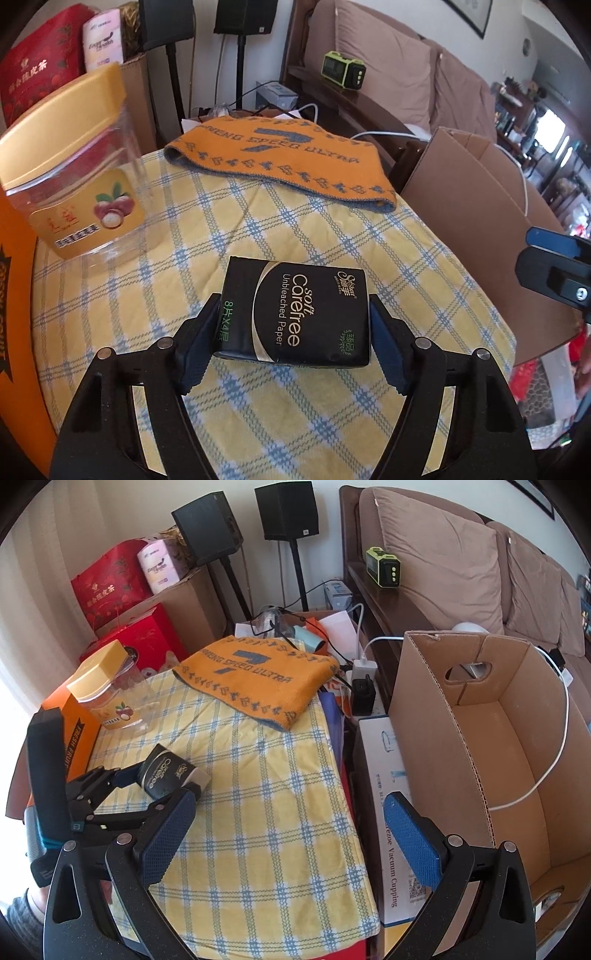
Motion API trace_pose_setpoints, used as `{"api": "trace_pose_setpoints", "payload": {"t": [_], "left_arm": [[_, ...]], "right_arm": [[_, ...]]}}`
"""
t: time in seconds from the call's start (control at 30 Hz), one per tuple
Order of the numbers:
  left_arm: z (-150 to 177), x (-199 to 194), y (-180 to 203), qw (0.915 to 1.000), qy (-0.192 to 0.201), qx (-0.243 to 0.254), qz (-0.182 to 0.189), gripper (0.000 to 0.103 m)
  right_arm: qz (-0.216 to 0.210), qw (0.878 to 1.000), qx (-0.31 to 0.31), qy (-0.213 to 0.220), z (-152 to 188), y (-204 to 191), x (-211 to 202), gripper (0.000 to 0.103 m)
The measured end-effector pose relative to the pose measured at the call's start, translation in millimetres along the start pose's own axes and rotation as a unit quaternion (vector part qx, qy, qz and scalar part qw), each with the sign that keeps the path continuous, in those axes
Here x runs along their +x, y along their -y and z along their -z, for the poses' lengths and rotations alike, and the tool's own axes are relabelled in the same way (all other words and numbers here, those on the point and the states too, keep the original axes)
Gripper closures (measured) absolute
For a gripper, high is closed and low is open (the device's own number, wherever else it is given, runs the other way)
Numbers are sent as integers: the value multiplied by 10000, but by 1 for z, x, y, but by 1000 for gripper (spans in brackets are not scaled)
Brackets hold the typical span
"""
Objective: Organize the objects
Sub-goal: 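Close the left tool around the black Carefree tissue pack and lift it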
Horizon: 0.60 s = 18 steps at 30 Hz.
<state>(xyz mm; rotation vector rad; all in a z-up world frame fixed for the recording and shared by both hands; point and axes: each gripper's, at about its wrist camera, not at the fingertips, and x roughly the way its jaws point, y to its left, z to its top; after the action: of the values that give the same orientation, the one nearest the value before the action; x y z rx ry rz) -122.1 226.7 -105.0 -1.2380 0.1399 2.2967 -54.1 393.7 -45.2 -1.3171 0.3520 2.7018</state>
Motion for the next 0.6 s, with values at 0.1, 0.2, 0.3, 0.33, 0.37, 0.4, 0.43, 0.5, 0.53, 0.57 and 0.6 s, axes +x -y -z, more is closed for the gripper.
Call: {"api": "trace_pose_setpoints", "payload": {"t": [0.1, 0.2, 0.3, 0.33, 0.37, 0.4, 0.43, 0.5, 0.53, 0.57, 0.6], "left_arm": [[1, -21, -6, 9999, 118, -84, 74, 30], [2, -45, -12, 9995, 245, -148, 103, 30], [3, -77, -20, 9987, 426, -235, 147, 30], [3, -85, -22, 9985, 456, -255, 136, 30], [4, -95, -27, 9983, 498, -288, 125, 30], [4, -105, -33, 9979, 541, -332, 124, 30], [5, -114, -39, 9975, 573, -385, 118, 30], [6, -132, -52, 9966, 624, -528, 77, 30], [6, -139, -58, 9961, 662, -575, 41, 30], [7, -146, -64, 9957, 703, -609, -22, 30], [8, -154, -71, 9951, 745, -647, -110, 30]], "right_arm": [[35, 10000, 5, 66, -1, -3, -2, 0], [-4, 9999, -17, 139, -3, -9, -3, 1], [-47, 9996, -110, 243, -3, -19, -5, 0], [-56, 9995, -158, 280, -4, -23, -5, 0], [-66, 9992, -230, 319, -4, -28, -5, 0], [-77, 9989, -293, 347, -4, -33, -4, 0], [-85, 9987, -343, 369, -4, -37, -3, 0], [-111, 9981, -444, 411, -4, -47, 0, 0], [-136, 9979, -480, 419, -5, -51, 1, 0], [-176, 9976, -515, 433, -5, -57, 3, 0], [-212, 9973, -545, 443, -5, -61, 4, 0]]}}
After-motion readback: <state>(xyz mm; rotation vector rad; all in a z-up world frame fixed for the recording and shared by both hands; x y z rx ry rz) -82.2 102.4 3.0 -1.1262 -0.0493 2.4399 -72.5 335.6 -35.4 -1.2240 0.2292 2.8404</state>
